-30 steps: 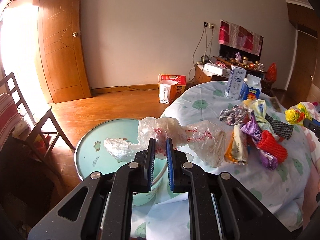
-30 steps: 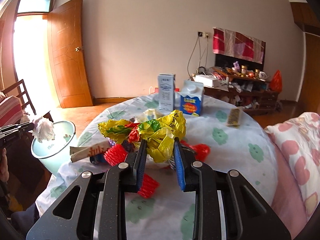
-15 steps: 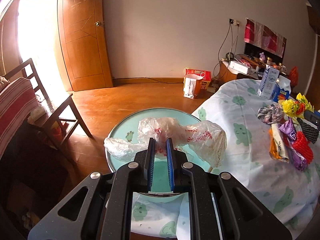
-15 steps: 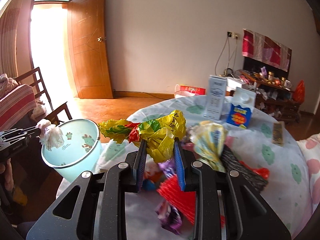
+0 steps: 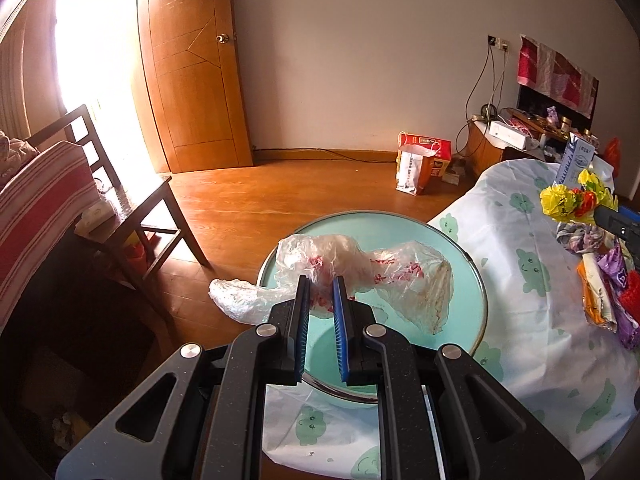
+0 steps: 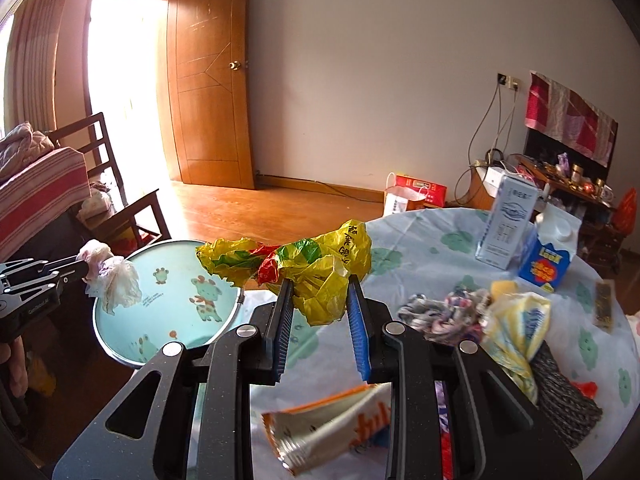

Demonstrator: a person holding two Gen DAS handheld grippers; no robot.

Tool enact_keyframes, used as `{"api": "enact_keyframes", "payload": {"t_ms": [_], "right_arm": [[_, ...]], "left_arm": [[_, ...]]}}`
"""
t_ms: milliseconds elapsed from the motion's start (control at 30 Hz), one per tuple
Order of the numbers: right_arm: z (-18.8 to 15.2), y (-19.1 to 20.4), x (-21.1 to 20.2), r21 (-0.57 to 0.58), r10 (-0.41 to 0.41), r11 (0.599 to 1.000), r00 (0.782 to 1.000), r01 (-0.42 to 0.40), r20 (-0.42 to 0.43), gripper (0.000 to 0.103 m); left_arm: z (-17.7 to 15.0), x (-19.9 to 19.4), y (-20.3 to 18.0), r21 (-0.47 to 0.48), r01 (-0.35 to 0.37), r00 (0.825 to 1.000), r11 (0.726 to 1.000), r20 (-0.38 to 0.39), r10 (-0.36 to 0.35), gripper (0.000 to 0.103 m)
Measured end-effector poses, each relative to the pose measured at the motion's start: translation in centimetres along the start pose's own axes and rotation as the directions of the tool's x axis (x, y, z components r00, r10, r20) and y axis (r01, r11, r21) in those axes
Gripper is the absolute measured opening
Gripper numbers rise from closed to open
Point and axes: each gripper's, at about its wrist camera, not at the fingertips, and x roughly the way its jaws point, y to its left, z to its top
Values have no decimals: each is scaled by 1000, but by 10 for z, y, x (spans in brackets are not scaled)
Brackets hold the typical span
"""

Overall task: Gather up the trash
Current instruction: 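Open the left tool to drop the clear bag while the right tool carries the yellow bag to the wastebasket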

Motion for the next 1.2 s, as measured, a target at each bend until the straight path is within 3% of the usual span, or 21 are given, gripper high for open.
{"api": "enact_keyframes", "payload": {"t_ms": [733, 1200], "right_arm": [[12, 49, 56, -97, 23, 995, 998, -29, -64, 27], [14, 69, 67, -146, 27, 988, 996, -39, -89, 27]], "left_arm": [[5, 17, 21, 1, -89, 996, 996, -17, 89, 12], [4, 25, 24, -4, -87, 995, 996, -39, 86, 13]]}}
